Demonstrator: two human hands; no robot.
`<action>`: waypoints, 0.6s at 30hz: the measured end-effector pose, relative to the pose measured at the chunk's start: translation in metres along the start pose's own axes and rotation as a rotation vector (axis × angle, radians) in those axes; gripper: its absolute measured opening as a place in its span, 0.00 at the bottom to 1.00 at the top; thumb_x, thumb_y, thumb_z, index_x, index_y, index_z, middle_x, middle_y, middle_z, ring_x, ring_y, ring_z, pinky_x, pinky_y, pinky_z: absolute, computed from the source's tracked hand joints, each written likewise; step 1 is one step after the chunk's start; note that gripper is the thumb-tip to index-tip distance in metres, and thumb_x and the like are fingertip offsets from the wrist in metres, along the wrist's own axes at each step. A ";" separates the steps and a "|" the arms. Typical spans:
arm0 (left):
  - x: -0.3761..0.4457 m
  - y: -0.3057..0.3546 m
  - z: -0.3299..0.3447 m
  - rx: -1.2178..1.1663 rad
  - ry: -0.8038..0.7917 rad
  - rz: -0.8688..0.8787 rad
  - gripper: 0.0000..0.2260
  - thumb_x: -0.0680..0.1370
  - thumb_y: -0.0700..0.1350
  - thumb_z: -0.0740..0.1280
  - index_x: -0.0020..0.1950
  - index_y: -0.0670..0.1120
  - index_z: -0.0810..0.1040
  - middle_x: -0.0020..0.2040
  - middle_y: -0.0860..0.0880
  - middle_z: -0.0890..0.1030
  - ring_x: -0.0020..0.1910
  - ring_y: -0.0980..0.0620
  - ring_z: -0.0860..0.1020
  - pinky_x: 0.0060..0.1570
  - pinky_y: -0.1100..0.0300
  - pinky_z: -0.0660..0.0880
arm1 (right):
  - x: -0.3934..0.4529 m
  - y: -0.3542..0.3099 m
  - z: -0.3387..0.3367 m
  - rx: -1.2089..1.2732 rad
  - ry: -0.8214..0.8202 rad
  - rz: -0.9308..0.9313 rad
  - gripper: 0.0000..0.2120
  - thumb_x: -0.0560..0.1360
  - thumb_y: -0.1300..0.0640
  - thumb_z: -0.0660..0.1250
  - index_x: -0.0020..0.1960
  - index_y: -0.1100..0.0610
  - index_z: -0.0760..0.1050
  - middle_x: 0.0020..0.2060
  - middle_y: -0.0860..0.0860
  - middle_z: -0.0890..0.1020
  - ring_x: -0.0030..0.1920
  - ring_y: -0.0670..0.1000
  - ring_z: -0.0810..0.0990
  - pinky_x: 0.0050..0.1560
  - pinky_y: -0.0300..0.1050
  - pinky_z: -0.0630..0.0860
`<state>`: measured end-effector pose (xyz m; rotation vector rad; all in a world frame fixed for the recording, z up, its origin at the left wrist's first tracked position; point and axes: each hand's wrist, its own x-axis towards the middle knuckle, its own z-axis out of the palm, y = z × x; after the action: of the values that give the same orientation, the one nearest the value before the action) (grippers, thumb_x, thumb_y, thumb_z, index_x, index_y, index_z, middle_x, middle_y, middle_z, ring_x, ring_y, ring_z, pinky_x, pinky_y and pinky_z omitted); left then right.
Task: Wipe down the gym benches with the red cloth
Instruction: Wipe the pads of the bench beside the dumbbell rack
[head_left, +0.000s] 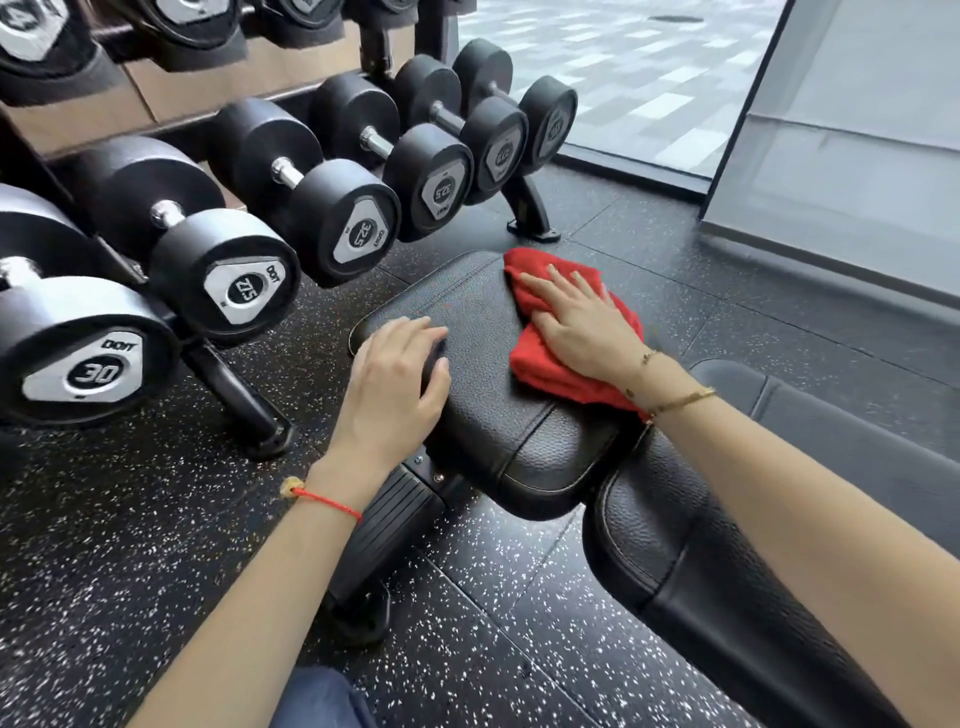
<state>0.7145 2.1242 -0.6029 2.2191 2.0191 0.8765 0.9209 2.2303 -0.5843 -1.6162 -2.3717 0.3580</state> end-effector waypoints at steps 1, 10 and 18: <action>0.000 0.001 0.003 0.008 -0.003 -0.008 0.16 0.80 0.44 0.65 0.67 0.44 0.76 0.69 0.45 0.75 0.72 0.46 0.69 0.74 0.47 0.61 | -0.004 -0.006 0.002 0.004 -0.009 -0.023 0.25 0.81 0.50 0.53 0.76 0.41 0.55 0.79 0.49 0.53 0.78 0.57 0.50 0.77 0.57 0.43; -0.004 -0.003 0.012 0.020 0.028 -0.002 0.19 0.79 0.49 0.59 0.67 0.46 0.76 0.69 0.47 0.75 0.72 0.47 0.69 0.74 0.45 0.60 | -0.115 -0.008 0.002 -0.014 -0.040 -0.244 0.26 0.81 0.47 0.52 0.76 0.37 0.50 0.78 0.43 0.51 0.79 0.49 0.45 0.78 0.52 0.43; -0.006 -0.003 0.017 -0.017 0.039 -0.012 0.16 0.80 0.47 0.61 0.68 0.46 0.75 0.70 0.47 0.74 0.73 0.47 0.67 0.76 0.46 0.56 | -0.042 0.027 -0.014 0.005 -0.005 0.093 0.24 0.82 0.50 0.52 0.77 0.42 0.53 0.79 0.50 0.51 0.78 0.57 0.48 0.77 0.57 0.43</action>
<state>0.7183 2.1247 -0.6206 2.1966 2.0313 0.9395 0.9639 2.2015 -0.5826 -1.7294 -2.3026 0.3866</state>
